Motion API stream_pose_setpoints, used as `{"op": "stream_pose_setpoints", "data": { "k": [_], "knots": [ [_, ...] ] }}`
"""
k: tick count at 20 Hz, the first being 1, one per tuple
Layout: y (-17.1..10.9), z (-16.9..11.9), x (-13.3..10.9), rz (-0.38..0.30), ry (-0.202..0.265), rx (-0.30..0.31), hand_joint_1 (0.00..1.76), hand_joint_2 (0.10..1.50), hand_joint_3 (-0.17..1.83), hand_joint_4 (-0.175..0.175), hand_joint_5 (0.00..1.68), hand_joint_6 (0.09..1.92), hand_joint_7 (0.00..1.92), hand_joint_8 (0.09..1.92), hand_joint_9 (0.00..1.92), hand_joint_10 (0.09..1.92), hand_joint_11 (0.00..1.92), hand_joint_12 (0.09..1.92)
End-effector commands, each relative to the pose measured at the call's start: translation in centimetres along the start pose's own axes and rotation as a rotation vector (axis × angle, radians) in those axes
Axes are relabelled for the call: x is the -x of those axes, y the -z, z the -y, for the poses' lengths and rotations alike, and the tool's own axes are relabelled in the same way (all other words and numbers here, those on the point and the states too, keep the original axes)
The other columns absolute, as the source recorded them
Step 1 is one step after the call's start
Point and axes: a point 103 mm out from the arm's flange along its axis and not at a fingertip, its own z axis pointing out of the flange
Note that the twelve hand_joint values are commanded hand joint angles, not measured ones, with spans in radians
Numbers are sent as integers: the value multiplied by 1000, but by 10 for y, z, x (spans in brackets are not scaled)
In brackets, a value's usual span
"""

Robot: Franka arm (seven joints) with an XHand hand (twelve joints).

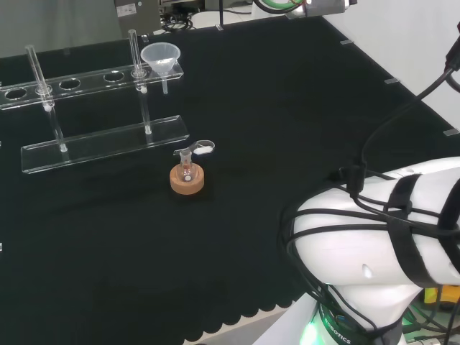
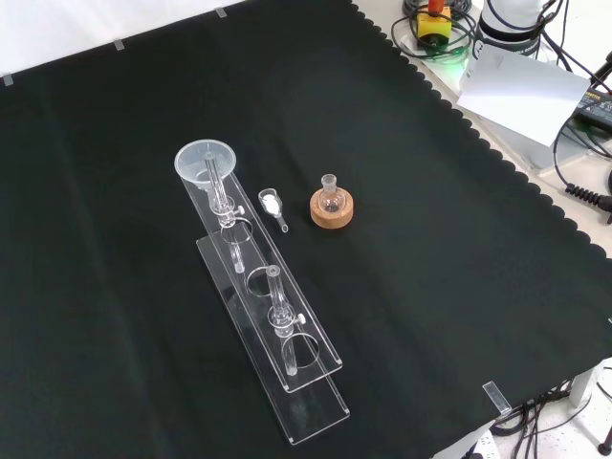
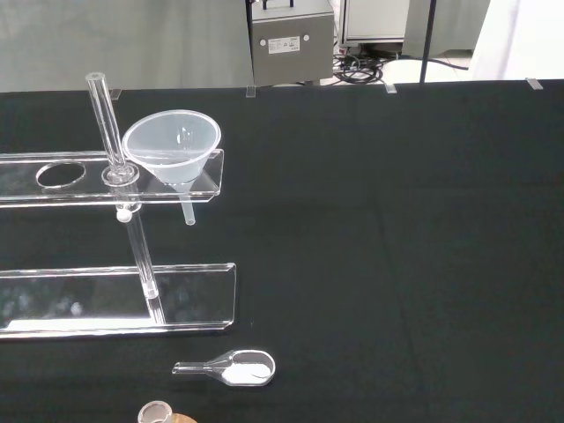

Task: Pick up the funnel from the transparent funnel stand.

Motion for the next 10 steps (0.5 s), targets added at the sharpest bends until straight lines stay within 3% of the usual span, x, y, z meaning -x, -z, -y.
{"op": "stream_pose_setpoints", "data": {
  "k": [1,4,10],
  "knots": [
    [0,-1,-1,8,-4,3,93,1117,449,-6,189,87,19,480,188,642,60,1397],
    [-1,-4,-7,14,-6,-2,10,1187,428,2,171,87,1,441,154,636,24,1397],
    [-7,-16,-10,17,-25,-11,0,1199,418,4,170,87,0,434,150,636,20,1398]
  ]
}}
